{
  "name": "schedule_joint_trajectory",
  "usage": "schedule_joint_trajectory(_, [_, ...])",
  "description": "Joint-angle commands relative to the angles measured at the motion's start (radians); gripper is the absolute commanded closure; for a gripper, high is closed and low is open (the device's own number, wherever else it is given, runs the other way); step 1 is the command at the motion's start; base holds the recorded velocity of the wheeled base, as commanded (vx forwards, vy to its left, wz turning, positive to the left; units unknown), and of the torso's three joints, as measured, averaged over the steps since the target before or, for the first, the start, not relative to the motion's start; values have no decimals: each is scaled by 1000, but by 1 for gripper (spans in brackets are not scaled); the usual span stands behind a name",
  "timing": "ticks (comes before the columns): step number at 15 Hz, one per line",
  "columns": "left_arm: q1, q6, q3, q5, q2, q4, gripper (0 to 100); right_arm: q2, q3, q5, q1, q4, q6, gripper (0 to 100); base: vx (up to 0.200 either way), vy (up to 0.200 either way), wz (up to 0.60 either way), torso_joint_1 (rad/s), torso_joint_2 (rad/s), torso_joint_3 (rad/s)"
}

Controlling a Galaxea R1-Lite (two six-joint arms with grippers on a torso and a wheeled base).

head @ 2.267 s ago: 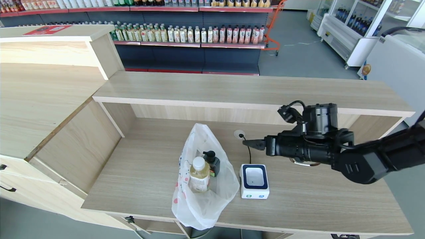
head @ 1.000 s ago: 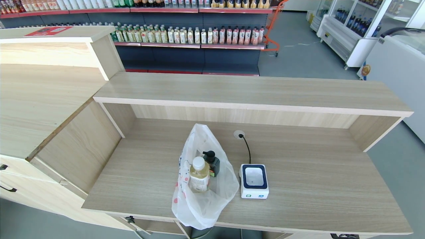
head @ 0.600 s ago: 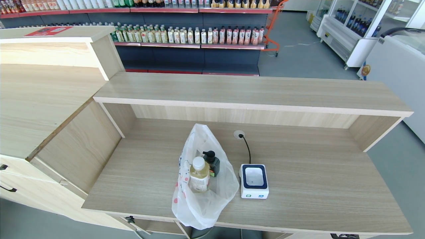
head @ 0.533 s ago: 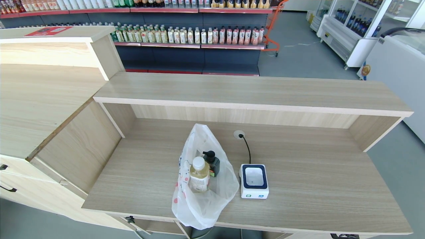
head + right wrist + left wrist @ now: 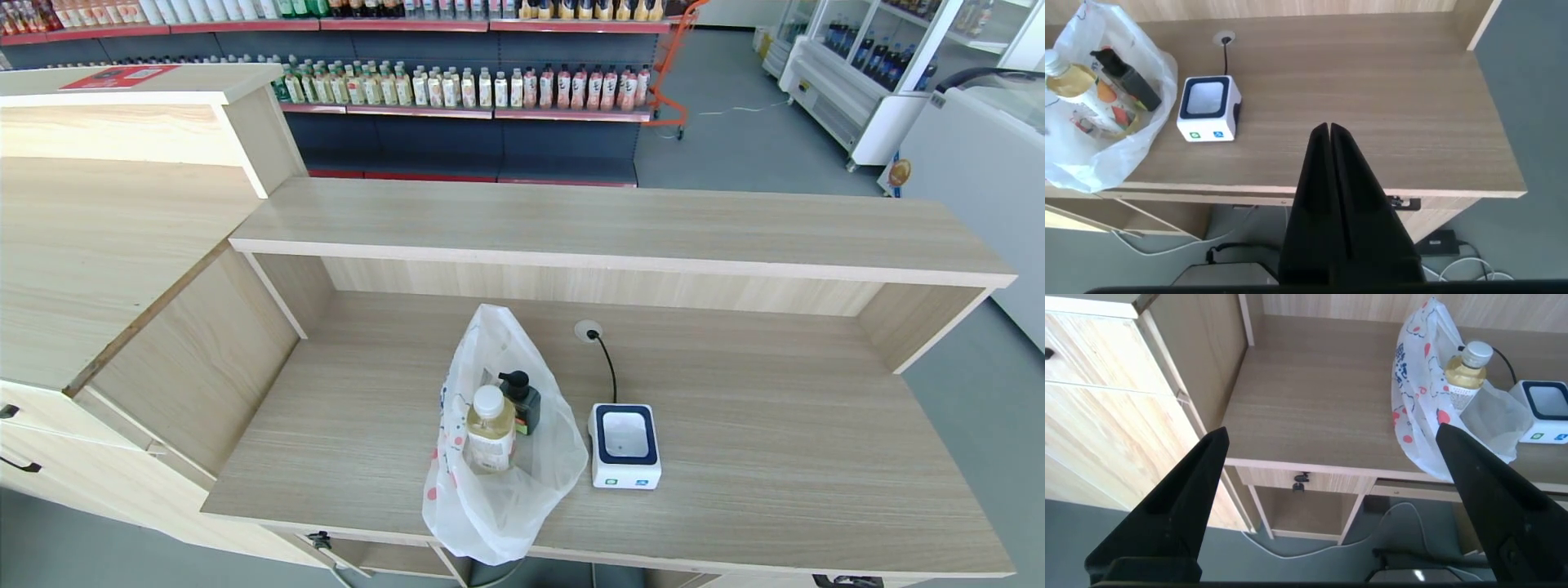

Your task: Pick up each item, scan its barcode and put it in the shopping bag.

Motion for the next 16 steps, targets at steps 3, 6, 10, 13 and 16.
schedule_joint_trajectory(3, [0,2,0,-1,0,0,0,5,0,0,2,1,0,100,200,-200,0,4,1,1])
schedule_joint_trajectory(6, [0,-1,0,-1,0,0,0,5,0,0,0,1,0,100,133,-133,0,-2,-2,0])
schedule_joint_trajectory(10, [0,-3,0,-1,0,0,0,5,0,0,0,1,0,100,0,0,0,0,0,0])
schedule_joint_trajectory(13, [0,-1,0,-1,0,0,0,5,0,0,0,1,0,100,0,0,0,0,0,0])
schedule_joint_trajectory(16, [0,-3,0,-1,0,0,0,5,0,0,2,1,0,100,0,0,0,0,0,0])
